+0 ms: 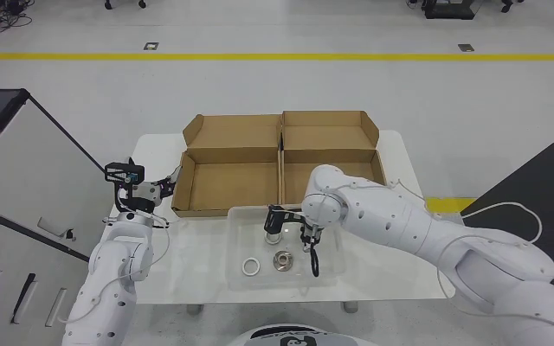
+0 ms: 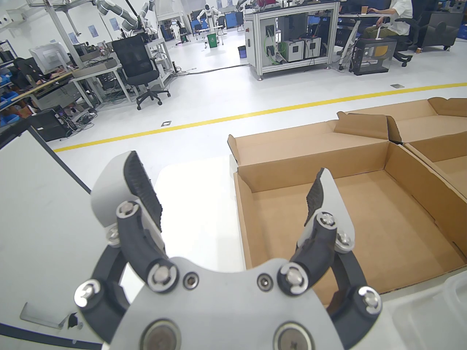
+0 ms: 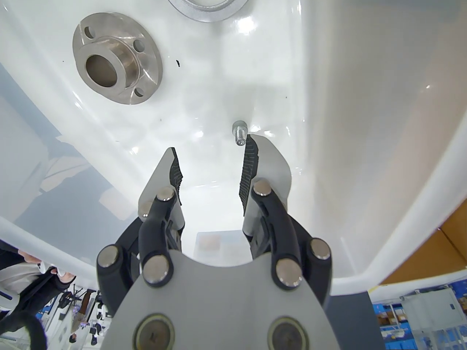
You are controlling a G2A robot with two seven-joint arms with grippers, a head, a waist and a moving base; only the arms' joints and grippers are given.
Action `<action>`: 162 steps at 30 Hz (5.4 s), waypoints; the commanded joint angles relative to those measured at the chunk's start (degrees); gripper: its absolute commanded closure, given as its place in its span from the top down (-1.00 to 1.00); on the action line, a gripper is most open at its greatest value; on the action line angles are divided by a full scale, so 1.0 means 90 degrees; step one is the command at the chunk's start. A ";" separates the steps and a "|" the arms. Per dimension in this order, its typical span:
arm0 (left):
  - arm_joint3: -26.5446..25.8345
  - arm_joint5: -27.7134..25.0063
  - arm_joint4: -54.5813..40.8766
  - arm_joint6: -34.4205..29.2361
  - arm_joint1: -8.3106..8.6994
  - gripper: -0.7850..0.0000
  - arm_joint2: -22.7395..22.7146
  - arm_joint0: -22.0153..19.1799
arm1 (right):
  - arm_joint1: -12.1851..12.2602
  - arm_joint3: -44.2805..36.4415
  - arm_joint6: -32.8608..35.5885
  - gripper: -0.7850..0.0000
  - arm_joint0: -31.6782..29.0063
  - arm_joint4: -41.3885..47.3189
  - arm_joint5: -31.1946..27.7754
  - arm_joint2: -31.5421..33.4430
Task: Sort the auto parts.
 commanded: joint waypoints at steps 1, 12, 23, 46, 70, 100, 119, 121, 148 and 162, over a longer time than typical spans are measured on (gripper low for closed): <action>0.0000 0.0000 0.0000 0.0000 0.0000 1.00 0.0000 0.0000 | -0.0009 0.0020 -0.0010 -0.03 -0.0012 -0.0085 -0.0003 -0.0002; 0.0000 0.0000 0.0000 0.0000 0.0000 1.00 0.0000 0.0000 | -0.0064 0.0131 -0.0090 0.00 -0.0115 -0.0266 -0.0044 0.0032; 0.0000 0.0000 0.0000 0.0000 0.0000 1.00 0.0000 0.0000 | -0.0103 0.0186 -0.0195 -0.02 -0.0185 -0.0474 -0.0056 0.0109; 0.0000 0.0000 0.0000 0.0000 0.0000 1.00 0.0000 0.0000 | -0.0194 0.0351 -0.0475 -0.21 -0.0372 -0.0795 -0.0105 0.0292; 0.0000 0.0000 0.0000 0.0000 0.0000 1.00 0.0000 0.0000 | -0.0160 0.0283 -0.0304 -1.00 -0.0557 -0.0854 -0.0149 0.0583; 0.0000 0.0000 0.0000 0.0000 0.0000 1.00 0.0000 0.0000 | 0.0630 -0.1702 0.0288 -1.00 -0.0788 0.0709 0.0285 0.1930; 0.0000 0.0000 0.0000 0.0000 0.0000 1.00 0.0000 0.0000 | 0.1278 -0.0716 -0.1002 -1.00 -0.2347 0.4898 -0.1018 0.4743; 0.0000 0.0000 0.0000 0.0000 0.0000 1.00 0.0000 0.0000 | 0.1283 -0.0602 -0.0982 -1.00 -0.2437 0.5549 -0.1288 0.4853; 0.0000 0.0000 0.0000 0.0000 0.0000 1.00 0.0000 0.0000 | 0.1091 -0.0652 -0.1393 -1.00 -0.2459 0.8877 -0.1685 0.4630; 0.0000 0.0000 0.0000 0.0000 0.0000 1.00 0.0000 0.0000 | 0.0770 -0.1218 -0.0885 -1.00 -0.2835 1.1909 -0.1352 0.4898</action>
